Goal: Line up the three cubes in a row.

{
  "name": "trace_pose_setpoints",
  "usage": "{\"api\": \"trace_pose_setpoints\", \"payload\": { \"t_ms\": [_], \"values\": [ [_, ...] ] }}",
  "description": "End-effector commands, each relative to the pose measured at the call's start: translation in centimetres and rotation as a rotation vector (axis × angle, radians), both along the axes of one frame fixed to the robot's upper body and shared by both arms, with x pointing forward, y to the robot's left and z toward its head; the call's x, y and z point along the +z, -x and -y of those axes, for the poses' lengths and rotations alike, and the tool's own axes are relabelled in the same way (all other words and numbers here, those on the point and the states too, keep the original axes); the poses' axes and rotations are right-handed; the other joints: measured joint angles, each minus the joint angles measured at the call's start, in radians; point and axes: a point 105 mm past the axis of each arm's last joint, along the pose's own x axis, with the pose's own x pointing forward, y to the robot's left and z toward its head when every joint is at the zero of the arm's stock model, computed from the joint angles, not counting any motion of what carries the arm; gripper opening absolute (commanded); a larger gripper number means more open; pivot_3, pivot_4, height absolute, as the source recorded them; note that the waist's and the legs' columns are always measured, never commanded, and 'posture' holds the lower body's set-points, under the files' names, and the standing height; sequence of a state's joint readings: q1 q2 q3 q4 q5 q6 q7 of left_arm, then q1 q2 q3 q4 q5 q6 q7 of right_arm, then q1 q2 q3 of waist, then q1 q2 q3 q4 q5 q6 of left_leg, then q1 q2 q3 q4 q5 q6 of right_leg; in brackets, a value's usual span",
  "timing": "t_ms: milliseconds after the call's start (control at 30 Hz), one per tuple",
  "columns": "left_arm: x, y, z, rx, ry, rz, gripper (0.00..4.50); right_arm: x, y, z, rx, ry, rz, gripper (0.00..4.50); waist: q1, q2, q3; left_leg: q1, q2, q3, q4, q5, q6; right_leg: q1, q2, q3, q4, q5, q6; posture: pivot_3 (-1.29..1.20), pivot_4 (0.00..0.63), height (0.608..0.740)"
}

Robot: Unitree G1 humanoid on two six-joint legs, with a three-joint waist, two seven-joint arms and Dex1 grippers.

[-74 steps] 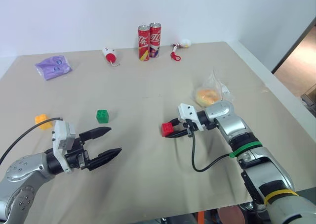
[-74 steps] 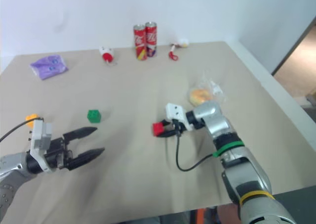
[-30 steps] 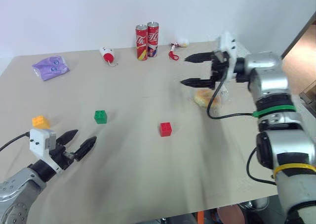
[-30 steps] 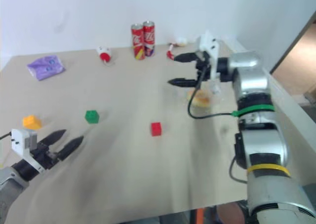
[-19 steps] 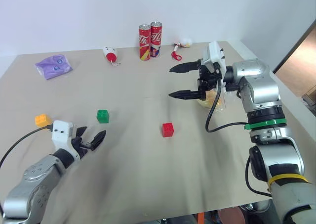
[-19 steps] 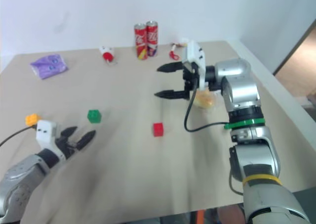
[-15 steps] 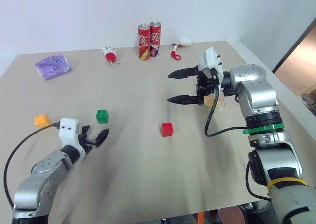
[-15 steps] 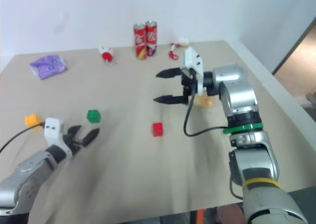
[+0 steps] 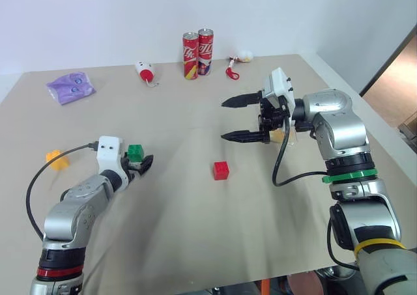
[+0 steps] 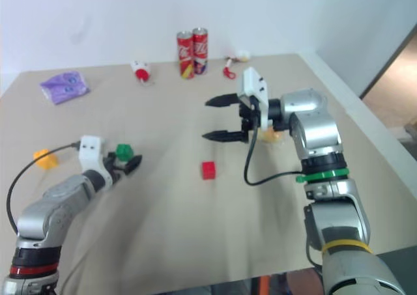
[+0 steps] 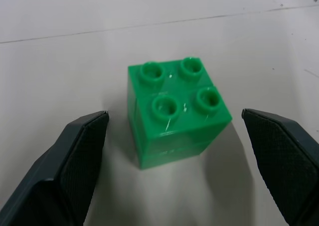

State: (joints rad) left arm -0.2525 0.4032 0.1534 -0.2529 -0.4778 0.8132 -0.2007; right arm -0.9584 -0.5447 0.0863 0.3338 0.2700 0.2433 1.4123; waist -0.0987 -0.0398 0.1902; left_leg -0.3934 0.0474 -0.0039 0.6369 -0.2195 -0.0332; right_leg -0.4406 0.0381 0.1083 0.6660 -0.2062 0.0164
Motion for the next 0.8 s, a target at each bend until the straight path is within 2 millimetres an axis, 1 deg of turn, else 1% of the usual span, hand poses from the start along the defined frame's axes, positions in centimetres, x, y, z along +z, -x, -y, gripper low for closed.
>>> {"api": "trace_pose_setpoints", "payload": {
  "t_ms": [33, 133, 200, 300, 400, 433, 467, 600, 700, 733, 800],
  "values": [
    [0.7, -0.4, 0.0, 0.009, -0.035, -0.011, 4.43, 1.0, 0.5, -0.2, 0.015, -0.007, 0.05, 4.49, 0.0, 0.0, 0.0, 0.0, 0.0, 0.0, 0.0, 0.0, 0.0, 0.0, 0.0, 0.0, 0.0, 0.0, 0.0, 0.0, 0.15, 0.74],
    [0.7, -0.5, 0.1, 0.017, -0.045, -0.031, 4.43, 0.9, 0.4, -0.2, 0.009, -0.008, 0.049, 4.49, 0.0, 0.0, 0.0, 0.0, 0.0, 0.0, 0.0, 0.0, 0.0, 0.0, 0.0, 0.0, 0.0, 0.0, 0.0, 0.0, 0.15, 0.74],
    [0.6, -0.4, 0.1, 0.025, -0.048, -0.046, 3.89, 0.9, 0.3, -0.2, 0.005, -0.012, 0.049, 4.5, 0.0, 0.0, 0.0, 0.0, 0.0, 0.0, 0.0, 0.0, 0.0, 0.0, 0.0, 0.0, 0.0, 0.0, 0.0, 0.0, 0.15, 0.74],
    [0.6, -0.2, 0.1, 0.027, -0.063, -0.058, 2.94, 0.9, 0.2, -0.2, 0.0, -0.015, 0.049, 4.5, -0.001, 0.0, 0.0, 0.0, 0.0, 0.0, 0.0, 0.0, 0.0, 0.0, 0.0, 0.0, 0.0, 0.0, 0.0, 0.0, 0.15, 0.74],
    [0.7, 0.1, 0.3, 0.022, -0.074, -0.065, 1.94, 0.7, 0.0, -0.2, -0.002, -0.015, 0.048, 4.5, 0.0, 0.0, 0.0, 0.0, 0.0, 0.0, 0.0, 0.0, 0.0, 0.0, 0.0, 0.0, 0.0, 0.0, 0.0, 0.0, 0.15, 0.74],
    [0.8, 0.2, 0.3, 0.022, -0.077, -0.065, 1.5, 0.7, 0.0, -0.2, -0.002, -0.014, 0.048, 4.5, 0.0, 0.0, 0.0, 0.0, 0.0, 0.0, 0.0, 0.0, 0.0, 0.0, -0.001, 0.0, 0.0, 0.0, 0.0, 0.0, 0.15, 0.74],
    [0.8, 0.3, 0.3, 0.022, -0.078, -0.065, 1.34, 0.7, 0.0, -0.3, -0.001, -0.015, 0.049, 4.5, 0.0, 0.0, 0.0, 0.0, -0.001, 0.0, 0.0, 0.0, 0.0, 0.0, -0.001, 0.0, 0.0, 0.0, 0.0, 0.0, 0.15, 0.74],
    [1.1, 0.2, 0.2, 0.026, -0.095, -0.056, 1.35, 0.7, -0.1, -0.4, 0.001, -0.014, 0.051, 4.5, 0.0, 0.0, 0.0, 0.0, -0.001, 0.0, 0.0, 0.0, 0.0, 0.0, -0.001, 0.0, 0.0, 0.0, 0.0, 0.0, 0.15, 0.74],
    [1.8, 0.1, 0.0, 0.011, -0.107, -0.01, 1.35, 0.7, -0.3, -0.6, 0.002, -0.013, 0.055, 4.5, -0.001, 0.0, 0.0, 0.0, -0.001, 0.0, 0.0, 0.0, 0.0, 0.0, -0.001, 0.0, 0.0, 0.0, 0.0, 0.0, 0.15, 0.74],
    [2.2, 0.0, 0.0, -0.005, -0.102, 0.02, 1.35, 0.7, -0.3, -0.6, 0.003, -0.012, 0.055, 4.5, -0.001, 0.0, 0.0, 0.0, -0.001, 0.0, 0.0, 0.0, 0.0, 0.0, -0.001, 0.0, 0.0, 0.0, 0.0, 0.0, 0.15, 0.74],
    [4.0, 0.1, 0.3, -0.08, -0.088, 0.143, 1.35, 0.6, -0.3, -0.5, 0.008, -0.005, 0.054, 4.5, -0.001, 0.0, 0.0, 0.0, -0.001, -0.001, 0.0, 0.0, 0.0, 0.0, -0.001, 0.0, 0.0, 0.0, 0.0, 0.0, 0.15, 0.74]
  ]
}}
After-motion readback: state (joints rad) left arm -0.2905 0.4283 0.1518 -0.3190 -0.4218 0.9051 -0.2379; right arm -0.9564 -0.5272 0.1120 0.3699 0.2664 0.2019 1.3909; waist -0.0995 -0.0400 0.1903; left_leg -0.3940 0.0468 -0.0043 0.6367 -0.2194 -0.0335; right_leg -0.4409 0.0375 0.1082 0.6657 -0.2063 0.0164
